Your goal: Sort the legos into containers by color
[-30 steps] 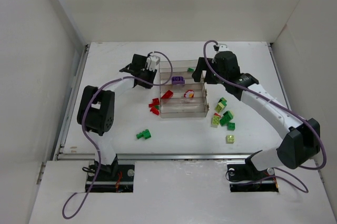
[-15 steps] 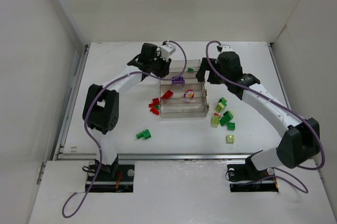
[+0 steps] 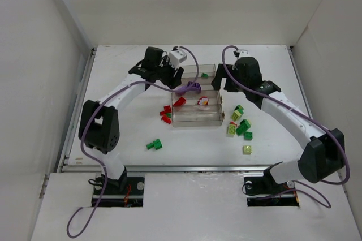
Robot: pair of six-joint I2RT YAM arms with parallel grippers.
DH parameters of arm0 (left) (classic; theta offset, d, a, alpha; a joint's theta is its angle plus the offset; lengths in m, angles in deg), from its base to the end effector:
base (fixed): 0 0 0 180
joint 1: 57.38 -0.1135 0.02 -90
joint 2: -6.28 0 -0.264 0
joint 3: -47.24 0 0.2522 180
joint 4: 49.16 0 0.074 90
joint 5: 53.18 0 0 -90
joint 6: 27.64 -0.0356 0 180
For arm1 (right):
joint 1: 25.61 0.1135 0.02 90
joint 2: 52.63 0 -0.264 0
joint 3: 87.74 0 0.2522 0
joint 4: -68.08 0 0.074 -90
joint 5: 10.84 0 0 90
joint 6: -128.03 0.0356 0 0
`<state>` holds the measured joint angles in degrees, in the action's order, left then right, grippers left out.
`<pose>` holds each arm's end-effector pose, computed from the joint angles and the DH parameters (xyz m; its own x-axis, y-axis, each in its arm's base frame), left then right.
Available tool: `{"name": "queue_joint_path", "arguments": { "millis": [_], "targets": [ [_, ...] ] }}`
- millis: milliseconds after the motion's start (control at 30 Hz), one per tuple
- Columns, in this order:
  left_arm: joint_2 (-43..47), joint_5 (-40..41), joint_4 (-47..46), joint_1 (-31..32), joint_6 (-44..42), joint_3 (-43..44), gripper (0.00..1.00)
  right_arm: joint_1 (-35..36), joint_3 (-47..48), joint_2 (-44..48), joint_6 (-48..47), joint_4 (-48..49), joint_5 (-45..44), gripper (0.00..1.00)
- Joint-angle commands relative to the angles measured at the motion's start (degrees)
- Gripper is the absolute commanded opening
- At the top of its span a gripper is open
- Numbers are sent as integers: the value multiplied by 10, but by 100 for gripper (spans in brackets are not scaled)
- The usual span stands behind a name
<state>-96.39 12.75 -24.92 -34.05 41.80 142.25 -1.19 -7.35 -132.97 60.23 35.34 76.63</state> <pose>0.3783 -0.1790 0.2812 -0.2157 0.4422 -0.8706 0.8067 0.5831 0.0964 0.2921 0.1309 0.3148 -0.5986 0.1428 -0.7882 -0.1653 0.9408 0.2959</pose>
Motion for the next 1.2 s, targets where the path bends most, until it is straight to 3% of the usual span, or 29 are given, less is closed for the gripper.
{"name": "queue_joint_path", "arguments": {
  "millis": [0, 67, 133, 233, 367, 600, 767, 867, 1000, 1167],
  "targets": [
    [87, -51, 2, -26, -22, -37, 50, -3, 1, 26, -8, 20, 13, 96],
    [99, -86, 49, -38, -119, -70, 49, -3, -4, 40, -8, 20, 19, 96],
    [106, -86, 102, -53, -178, -103, 39, 2, -11, 45, -8, 20, 19, 96],
    [111, -60, 120, -61, -197, -161, 36, 13, -18, 50, -8, 20, 19, 96],
    [143, -98, 141, -61, -280, -220, 54, 27, -18, 55, -8, 14, 19, 96],
    [195, -114, 306, -61, -492, -263, 64, 56, -7, 49, -8, 14, 14, 96],
    [232, -136, 379, -51, -521, -288, 82, 76, -2, 33, -8, 8, 2, 96],
    [253, -90, 374, -30, -514, -310, 79, 81, 3, 27, -14, 3, 2, 96],
    [253, -48, 374, -12, -514, -349, 67, 92, 10, 27, -19, 3, 2, 96],
    [259, -62, 363, 10, -470, -371, 67, 98, 10, 27, -19, 3, -5, 96]
  ]
}}
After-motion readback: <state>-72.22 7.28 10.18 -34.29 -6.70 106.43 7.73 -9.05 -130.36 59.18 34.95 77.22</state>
